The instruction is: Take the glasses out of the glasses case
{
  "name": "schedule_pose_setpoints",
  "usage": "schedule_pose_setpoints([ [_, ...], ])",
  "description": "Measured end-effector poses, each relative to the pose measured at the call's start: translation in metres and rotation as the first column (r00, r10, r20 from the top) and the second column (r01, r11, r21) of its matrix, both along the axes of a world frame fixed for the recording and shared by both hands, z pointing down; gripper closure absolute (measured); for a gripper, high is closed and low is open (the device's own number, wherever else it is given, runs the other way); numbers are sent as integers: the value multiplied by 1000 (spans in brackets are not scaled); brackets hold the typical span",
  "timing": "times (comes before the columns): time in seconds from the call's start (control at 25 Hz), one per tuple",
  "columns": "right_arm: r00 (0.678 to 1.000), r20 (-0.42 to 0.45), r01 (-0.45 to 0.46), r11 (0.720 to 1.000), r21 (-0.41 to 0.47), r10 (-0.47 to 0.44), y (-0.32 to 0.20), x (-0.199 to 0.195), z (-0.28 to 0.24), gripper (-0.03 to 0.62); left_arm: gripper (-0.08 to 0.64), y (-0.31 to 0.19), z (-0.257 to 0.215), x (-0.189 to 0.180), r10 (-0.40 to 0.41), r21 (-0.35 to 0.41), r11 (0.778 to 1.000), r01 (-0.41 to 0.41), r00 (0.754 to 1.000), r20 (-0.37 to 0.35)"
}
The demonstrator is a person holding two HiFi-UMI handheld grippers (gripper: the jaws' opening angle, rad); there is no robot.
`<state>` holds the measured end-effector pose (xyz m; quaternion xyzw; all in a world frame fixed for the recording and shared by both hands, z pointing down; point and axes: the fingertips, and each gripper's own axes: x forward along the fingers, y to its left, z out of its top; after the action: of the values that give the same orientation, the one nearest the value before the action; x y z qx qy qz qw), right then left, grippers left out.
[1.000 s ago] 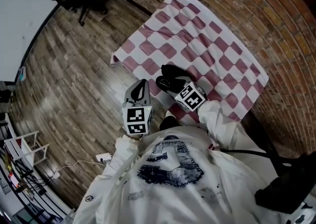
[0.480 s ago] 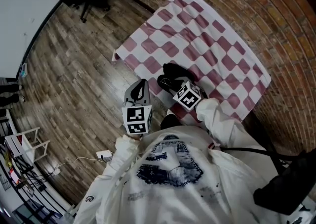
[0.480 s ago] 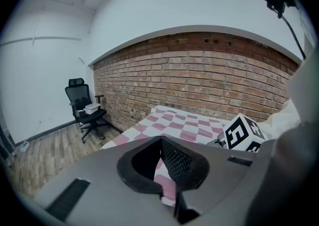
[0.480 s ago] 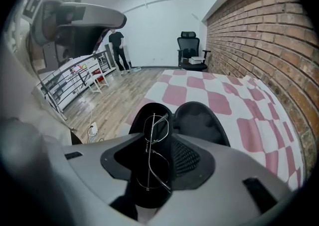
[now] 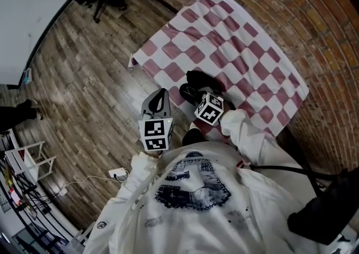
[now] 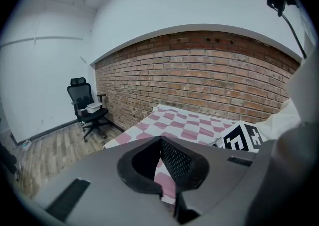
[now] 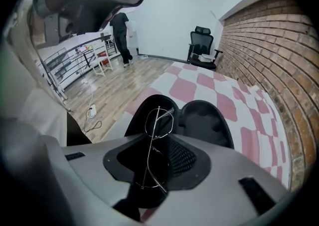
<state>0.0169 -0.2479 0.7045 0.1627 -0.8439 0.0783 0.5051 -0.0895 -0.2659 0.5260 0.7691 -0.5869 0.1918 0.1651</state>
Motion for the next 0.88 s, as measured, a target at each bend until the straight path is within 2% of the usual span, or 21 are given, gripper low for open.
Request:
schedule_pose_setpoints([
  [0.36, 1000, -4, 13, 1000, -1, -13, 4, -3, 4, 512, 551, 3, 1, -3, -8, -3, 1000, 8, 1000, 1],
  [0.88, 1000, -9, -11, 1000, 13, 12, 3, -5, 3, 534, 551, 7, 3, -6, -13, -10, 1000, 13, 1000, -9],
])
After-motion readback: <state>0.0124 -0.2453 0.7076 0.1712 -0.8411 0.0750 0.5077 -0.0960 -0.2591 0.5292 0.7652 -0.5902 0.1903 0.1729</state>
